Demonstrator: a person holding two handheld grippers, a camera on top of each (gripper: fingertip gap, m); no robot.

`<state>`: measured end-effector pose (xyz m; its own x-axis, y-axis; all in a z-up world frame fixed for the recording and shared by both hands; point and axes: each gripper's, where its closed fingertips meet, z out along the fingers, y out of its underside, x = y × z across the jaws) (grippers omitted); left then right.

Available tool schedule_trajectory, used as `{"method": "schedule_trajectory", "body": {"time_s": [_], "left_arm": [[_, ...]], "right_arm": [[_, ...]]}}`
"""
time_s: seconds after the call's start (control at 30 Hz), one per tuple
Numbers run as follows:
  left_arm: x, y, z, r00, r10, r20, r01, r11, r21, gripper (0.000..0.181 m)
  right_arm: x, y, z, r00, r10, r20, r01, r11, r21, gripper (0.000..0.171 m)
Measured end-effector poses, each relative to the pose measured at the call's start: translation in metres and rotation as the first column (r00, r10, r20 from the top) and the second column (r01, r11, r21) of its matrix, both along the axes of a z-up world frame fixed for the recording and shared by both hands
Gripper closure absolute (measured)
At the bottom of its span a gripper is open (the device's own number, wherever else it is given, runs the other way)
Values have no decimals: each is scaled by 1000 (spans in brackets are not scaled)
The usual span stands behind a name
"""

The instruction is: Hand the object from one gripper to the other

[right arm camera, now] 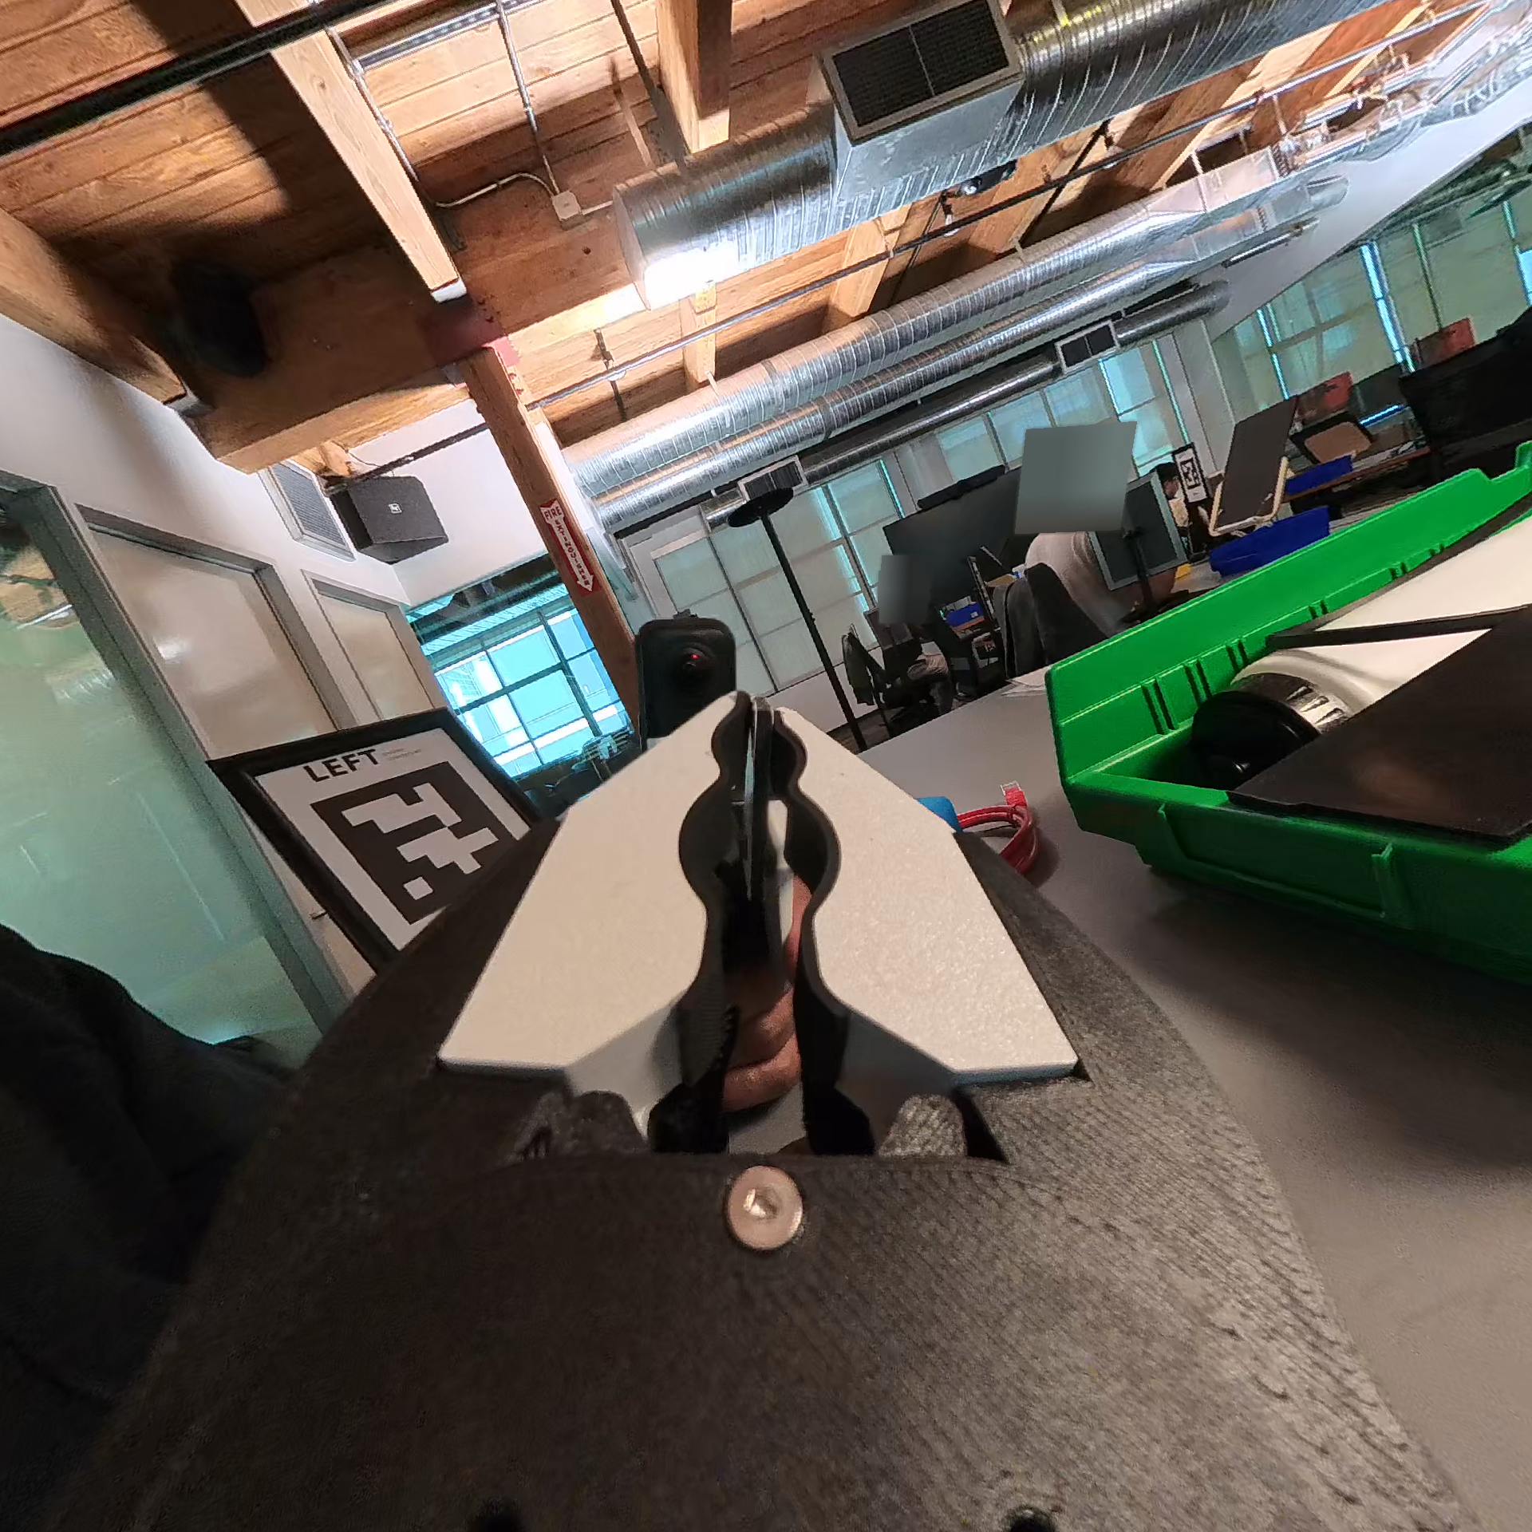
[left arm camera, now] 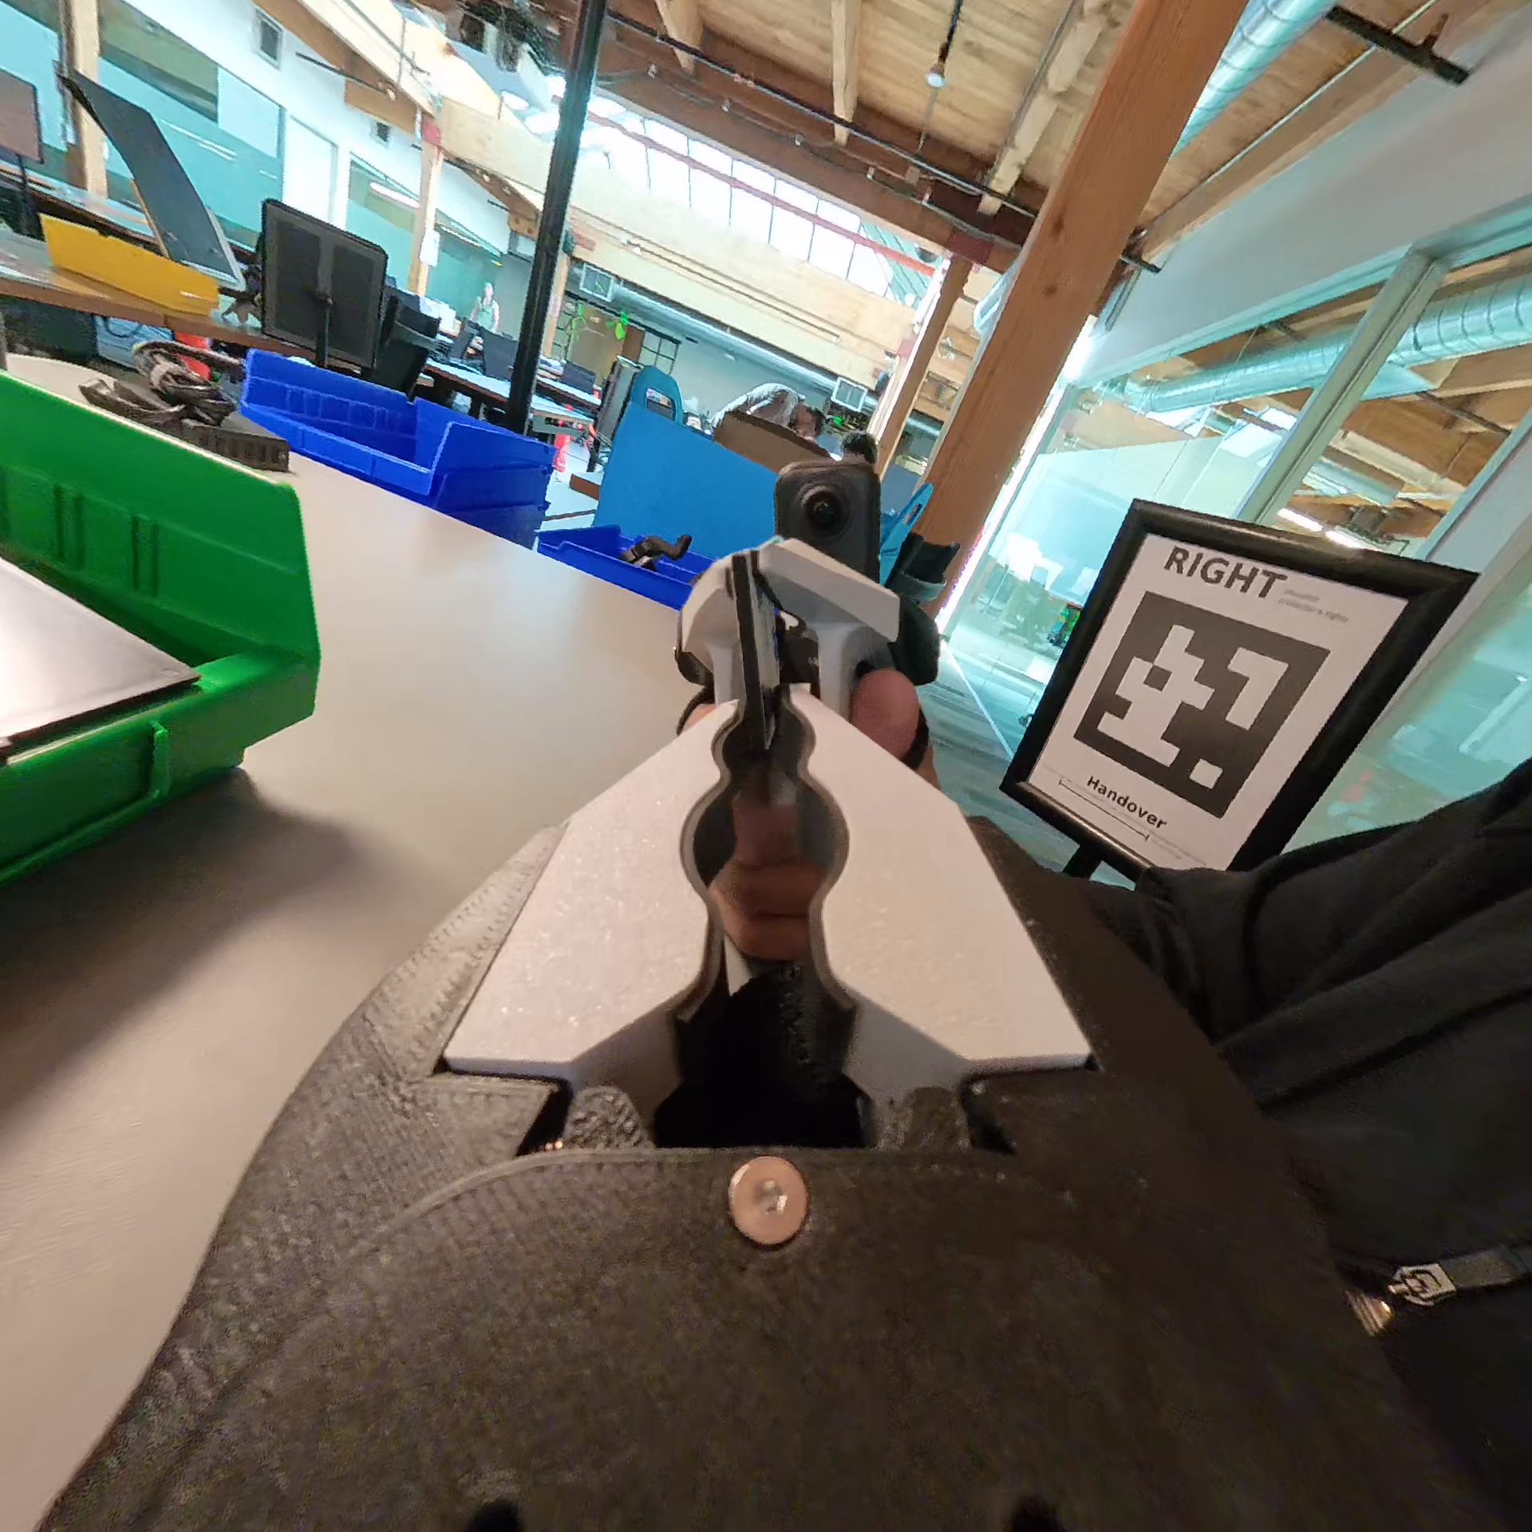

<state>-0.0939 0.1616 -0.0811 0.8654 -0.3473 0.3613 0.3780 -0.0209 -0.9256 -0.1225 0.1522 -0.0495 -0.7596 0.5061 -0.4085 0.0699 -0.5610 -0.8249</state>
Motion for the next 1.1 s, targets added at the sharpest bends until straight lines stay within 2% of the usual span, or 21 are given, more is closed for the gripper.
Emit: {"method": "schedule_trajectory", "body": {"time_s": [0.17,0.33,0.67,0.7,0.8,0.87,0.97,1.03,1.1], "left_arm": [[-18,-12,13,995,30,92,-39,993,107,178],[-31,-27,27,988,50,147,-83,970,228,178],[-34,-31,31,984,50,171,-95,960,263,176],[-35,-29,30,983,62,172,-105,961,255,174],[-38,-24,26,980,93,176,-131,967,217,150],[-37,-23,25,981,85,175,-122,970,209,147],[-34,-22,24,982,71,174,-107,973,205,150],[-30,-24,26,986,43,163,-80,971,224,172],[-28,-26,28,988,33,154,-71,967,244,177]], "right_arm": [[-3,0,-2,1000,-7,17,7,1000,1,167],[-4,-13,-8,999,16,37,-19,997,78,167],[-5,-34,-21,992,65,104,-84,979,187,167],[-5,-31,-20,993,61,99,-78,982,173,167],[-3,-15,-9,998,36,55,-40,996,79,167],[-3,-6,-5,999,26,41,-27,999,20,167],[-2,-10,-6,999,36,36,-37,999,40,167],[-2,-17,-9,998,34,45,-38,995,92,166],[-1,-20,-10,998,42,41,-46,993,106,163]]}}
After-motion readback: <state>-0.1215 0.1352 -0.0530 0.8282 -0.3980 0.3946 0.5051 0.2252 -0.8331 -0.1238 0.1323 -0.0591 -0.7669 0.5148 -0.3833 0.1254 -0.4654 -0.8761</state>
